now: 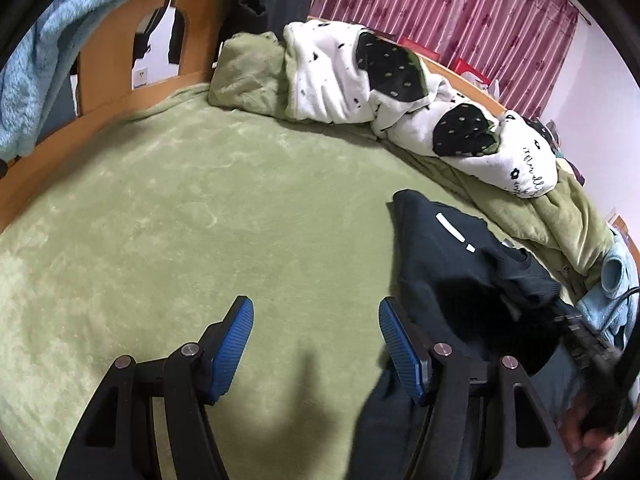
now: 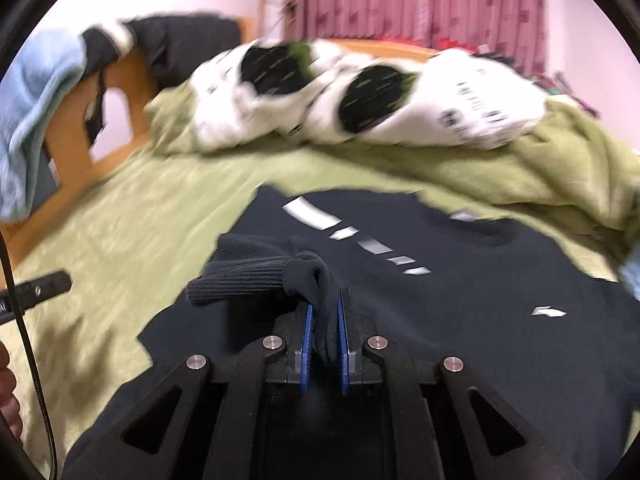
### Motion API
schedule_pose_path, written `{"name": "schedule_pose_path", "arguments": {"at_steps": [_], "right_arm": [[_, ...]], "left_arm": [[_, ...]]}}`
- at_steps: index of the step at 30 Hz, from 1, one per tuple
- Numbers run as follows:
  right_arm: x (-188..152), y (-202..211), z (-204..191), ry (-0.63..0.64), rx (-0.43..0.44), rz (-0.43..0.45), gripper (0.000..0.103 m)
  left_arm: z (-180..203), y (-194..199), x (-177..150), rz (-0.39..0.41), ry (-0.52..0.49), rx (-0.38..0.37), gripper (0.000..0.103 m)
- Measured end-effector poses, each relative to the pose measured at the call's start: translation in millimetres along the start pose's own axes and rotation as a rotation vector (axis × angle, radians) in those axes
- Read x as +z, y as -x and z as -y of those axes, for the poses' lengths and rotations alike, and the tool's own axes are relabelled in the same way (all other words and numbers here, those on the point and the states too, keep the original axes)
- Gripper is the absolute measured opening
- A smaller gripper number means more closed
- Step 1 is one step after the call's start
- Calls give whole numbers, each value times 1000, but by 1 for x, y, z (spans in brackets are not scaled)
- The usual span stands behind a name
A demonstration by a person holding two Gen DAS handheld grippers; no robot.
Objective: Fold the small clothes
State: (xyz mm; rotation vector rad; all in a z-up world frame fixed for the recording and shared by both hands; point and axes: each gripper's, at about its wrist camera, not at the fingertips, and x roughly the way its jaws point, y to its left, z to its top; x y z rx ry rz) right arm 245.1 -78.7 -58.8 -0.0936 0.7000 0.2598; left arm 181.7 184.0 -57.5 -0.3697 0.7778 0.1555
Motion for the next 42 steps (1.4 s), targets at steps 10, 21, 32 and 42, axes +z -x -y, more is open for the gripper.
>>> {"name": "schedule_pose_path", "arguments": {"at_steps": [10, 21, 32, 42], "right_arm": [[-1, 69, 120, -124, -134, 59, 9], [-50, 78, 196, -306, -149, 12, 9], [-91, 65, 239, -437, -185, -108, 24], [-93, 78, 256, -400, -242, -70, 54]], "left_arm": [[48, 8, -9, 27, -108, 41, 64], [68, -2, -21, 4, -172, 74, 64], [77, -13, -30, -16, -212, 98, 65], [81, -18, -38, -20, -229, 90, 65]]}}
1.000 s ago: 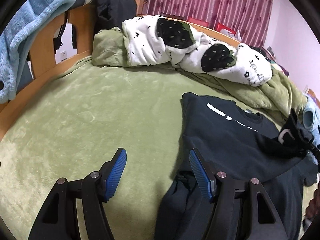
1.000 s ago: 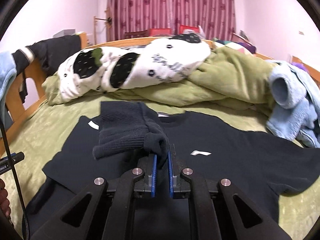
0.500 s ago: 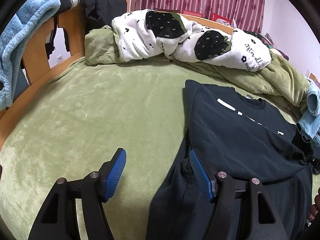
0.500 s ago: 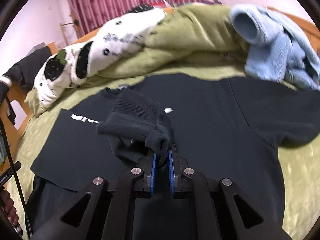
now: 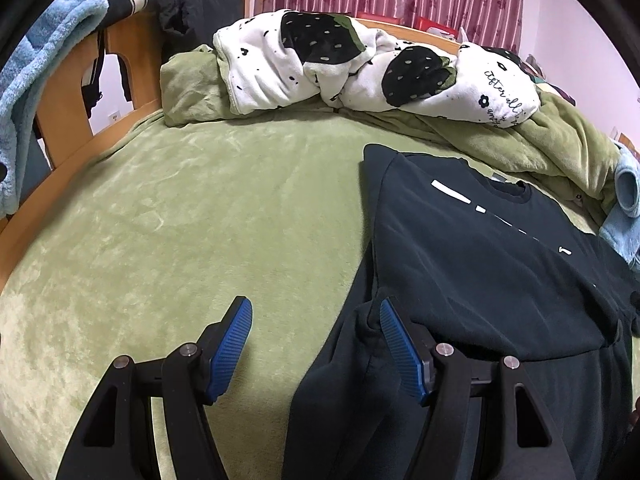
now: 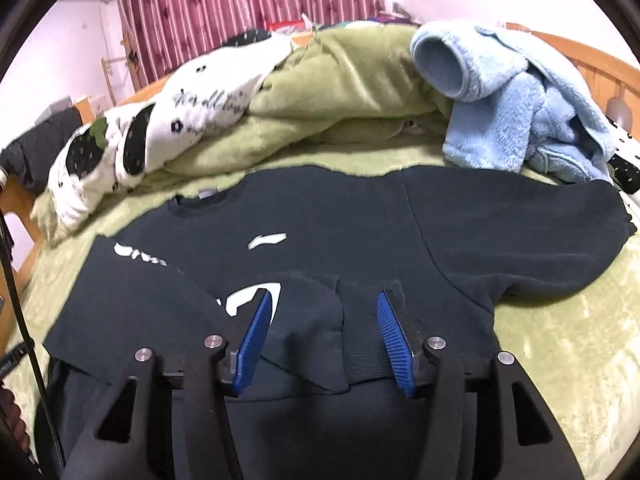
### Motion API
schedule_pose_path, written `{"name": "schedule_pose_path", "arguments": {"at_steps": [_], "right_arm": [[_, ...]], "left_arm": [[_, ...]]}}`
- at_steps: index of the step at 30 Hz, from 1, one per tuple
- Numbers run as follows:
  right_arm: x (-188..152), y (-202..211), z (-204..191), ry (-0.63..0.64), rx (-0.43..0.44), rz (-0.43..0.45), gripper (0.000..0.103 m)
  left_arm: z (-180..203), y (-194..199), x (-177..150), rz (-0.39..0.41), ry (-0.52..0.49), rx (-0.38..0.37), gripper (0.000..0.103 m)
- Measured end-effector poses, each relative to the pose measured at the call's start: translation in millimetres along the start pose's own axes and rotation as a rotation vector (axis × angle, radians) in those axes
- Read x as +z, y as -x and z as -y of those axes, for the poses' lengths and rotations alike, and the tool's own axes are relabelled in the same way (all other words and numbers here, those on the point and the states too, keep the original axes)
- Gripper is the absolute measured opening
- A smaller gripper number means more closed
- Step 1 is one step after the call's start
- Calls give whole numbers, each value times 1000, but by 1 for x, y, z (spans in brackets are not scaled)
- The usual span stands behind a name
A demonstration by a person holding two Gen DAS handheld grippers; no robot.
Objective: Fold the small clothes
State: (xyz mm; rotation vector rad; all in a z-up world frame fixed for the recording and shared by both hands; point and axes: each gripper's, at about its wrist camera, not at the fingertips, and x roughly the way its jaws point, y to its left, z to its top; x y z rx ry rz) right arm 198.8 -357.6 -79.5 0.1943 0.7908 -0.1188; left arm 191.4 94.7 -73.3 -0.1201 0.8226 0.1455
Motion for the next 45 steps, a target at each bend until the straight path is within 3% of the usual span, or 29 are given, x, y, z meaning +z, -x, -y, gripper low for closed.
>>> {"name": "schedule_pose_path", "arguments": {"at_steps": [9, 12, 21, 26, 38, 45], "right_arm": [[-27, -60, 1, 55, -128, -189, 54], [-24, -53, -6, 95, -146, -169, 54], [-7, -4, -5, 53, -38, -38, 54], [4, 12, 9, 26, -49, 29, 54], [23, 52, 90, -28, -206, 148, 54], [15, 48, 156, -119, -250, 106, 54]], "left_arm": [[5, -4, -2, -7, -13, -10, 65], [8, -5, -3, -8, -25, -4, 65], [18, 2, -3, 14, -37, -23, 65], [29, 10, -2, 33, -49, -42, 65], [57, 27, 7, 61, -89, -57, 65], [53, 28, 10, 82, -54, -56, 65]]}}
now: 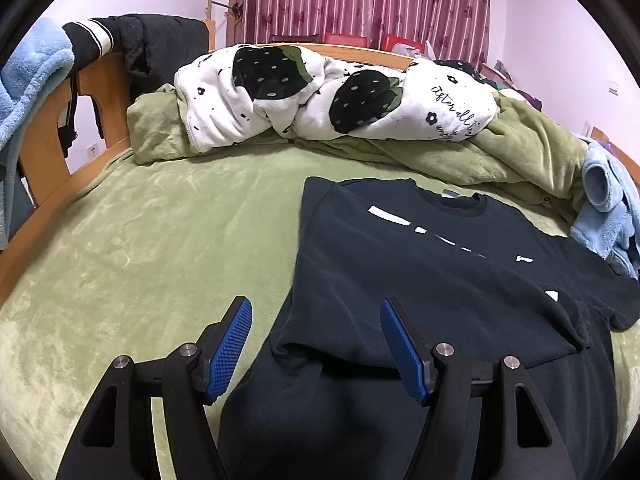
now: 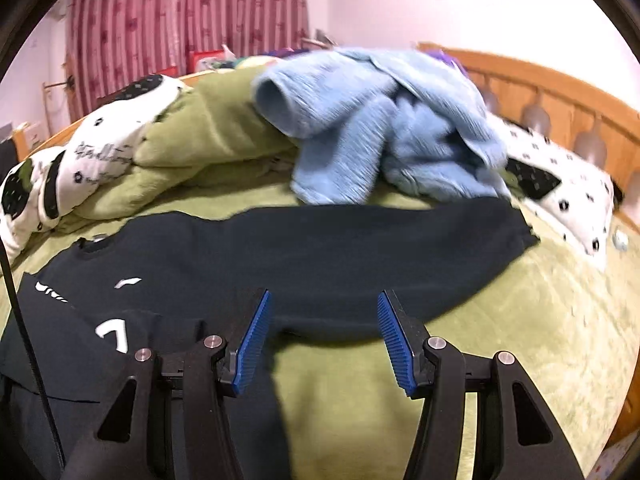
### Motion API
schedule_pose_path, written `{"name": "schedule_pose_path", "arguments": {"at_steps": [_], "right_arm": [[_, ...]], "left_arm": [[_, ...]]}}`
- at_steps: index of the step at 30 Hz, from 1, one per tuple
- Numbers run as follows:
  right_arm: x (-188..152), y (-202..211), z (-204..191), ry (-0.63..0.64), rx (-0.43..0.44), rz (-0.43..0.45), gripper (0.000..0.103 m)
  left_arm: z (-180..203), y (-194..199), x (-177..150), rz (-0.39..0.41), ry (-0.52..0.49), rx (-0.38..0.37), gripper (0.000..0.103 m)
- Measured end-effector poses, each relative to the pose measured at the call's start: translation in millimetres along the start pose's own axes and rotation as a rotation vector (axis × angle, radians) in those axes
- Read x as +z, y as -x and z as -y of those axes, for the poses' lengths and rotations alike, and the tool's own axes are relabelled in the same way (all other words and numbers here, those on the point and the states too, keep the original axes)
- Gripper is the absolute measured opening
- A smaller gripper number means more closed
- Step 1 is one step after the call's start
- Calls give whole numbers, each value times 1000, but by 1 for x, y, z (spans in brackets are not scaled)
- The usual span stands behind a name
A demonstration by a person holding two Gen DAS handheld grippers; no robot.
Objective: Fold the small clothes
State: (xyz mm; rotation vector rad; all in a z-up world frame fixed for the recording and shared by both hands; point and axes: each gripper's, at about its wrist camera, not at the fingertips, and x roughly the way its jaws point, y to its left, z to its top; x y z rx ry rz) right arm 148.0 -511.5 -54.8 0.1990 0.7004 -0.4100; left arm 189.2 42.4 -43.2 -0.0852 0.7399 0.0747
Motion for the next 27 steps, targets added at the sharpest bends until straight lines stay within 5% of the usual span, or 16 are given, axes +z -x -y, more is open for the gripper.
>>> {"name": "schedule_pose_path", "arguments": {"at_steps": [17, 24, 25, 27], "right_arm": [[-11, -120, 69, -251, 46, -197, 54], [-13, -142, 66, -204, 6, -198, 54], [-12, -144, 64, -194, -9, -196, 52], [-11, -147, 62, -170, -54, -190, 24]], "left_arm": [[8, -28, -6, -4, -59, 89, 65], [5, -47, -14, -58, -52, 107, 65], [6, -47, -15, -58, -58, 112, 65], [6, -47, -15, -56, -59, 112, 65]]}}
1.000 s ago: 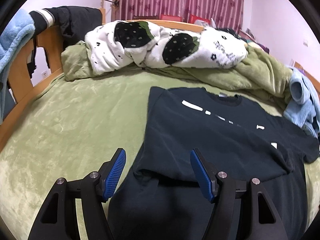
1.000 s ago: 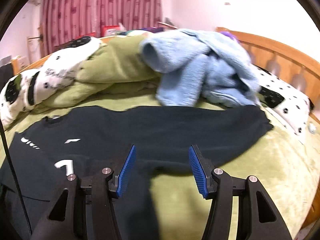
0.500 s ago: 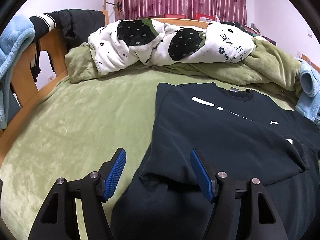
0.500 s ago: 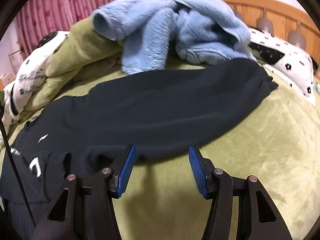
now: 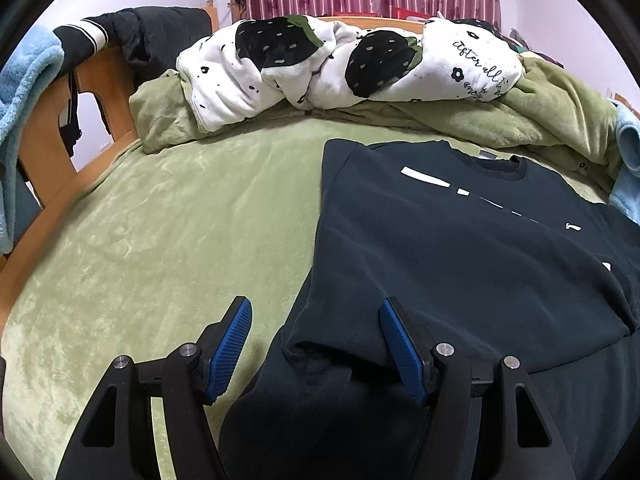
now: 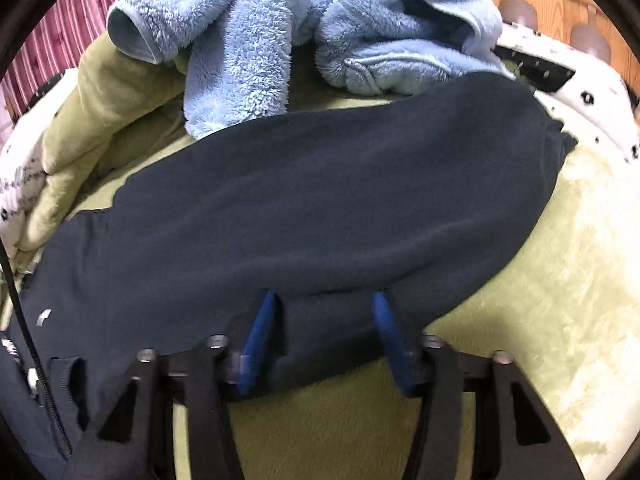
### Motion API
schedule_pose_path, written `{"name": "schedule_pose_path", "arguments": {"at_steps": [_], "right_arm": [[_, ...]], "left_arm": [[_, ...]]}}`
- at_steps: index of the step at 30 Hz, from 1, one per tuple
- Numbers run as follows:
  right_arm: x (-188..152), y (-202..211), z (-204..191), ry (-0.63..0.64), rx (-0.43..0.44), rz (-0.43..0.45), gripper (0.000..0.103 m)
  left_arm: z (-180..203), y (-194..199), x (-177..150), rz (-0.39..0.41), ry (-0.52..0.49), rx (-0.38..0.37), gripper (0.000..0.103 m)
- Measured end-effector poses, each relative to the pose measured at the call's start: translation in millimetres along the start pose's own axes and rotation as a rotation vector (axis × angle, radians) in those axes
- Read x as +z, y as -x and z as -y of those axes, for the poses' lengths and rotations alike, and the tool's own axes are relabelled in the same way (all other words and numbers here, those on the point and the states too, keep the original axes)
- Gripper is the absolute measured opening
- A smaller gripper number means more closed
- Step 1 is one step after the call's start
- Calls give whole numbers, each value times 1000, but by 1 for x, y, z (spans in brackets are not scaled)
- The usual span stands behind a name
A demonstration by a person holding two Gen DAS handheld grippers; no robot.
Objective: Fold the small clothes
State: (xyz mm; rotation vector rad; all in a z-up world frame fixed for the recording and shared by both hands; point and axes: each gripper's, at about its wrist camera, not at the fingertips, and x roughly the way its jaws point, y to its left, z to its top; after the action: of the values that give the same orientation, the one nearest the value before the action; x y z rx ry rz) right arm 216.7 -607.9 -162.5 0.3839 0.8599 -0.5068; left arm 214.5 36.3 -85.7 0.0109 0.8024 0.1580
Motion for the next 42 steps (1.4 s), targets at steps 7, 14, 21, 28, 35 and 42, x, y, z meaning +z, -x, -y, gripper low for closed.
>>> {"name": "schedule_pose_path", "arguments": {"at_steps": [7, 14, 21, 28, 35, 42], "right_arm": [[3, 21, 6, 2, 48, 74, 2], [17, 103, -35, 40, 56, 238, 2], [21, 181, -100, 59, 213, 307, 2], [-17, 222, -204, 222, 361, 278, 2], [-74, 195, -285, 345, 455, 125, 0], [-113, 176, -311, 446, 427, 49, 0]], "left_arm": [[0, 10, 4, 6, -2, -22, 65], [-12, 28, 12, 9, 29, -67, 65], [-23, 51, 20, 80, 11, -60, 65], [-47, 43, 18, 21, 118, -131, 65], [-55, 42, 14, 12, 126, -140, 65], [-56, 43, 13, 4, 127, -146, 65]]}}
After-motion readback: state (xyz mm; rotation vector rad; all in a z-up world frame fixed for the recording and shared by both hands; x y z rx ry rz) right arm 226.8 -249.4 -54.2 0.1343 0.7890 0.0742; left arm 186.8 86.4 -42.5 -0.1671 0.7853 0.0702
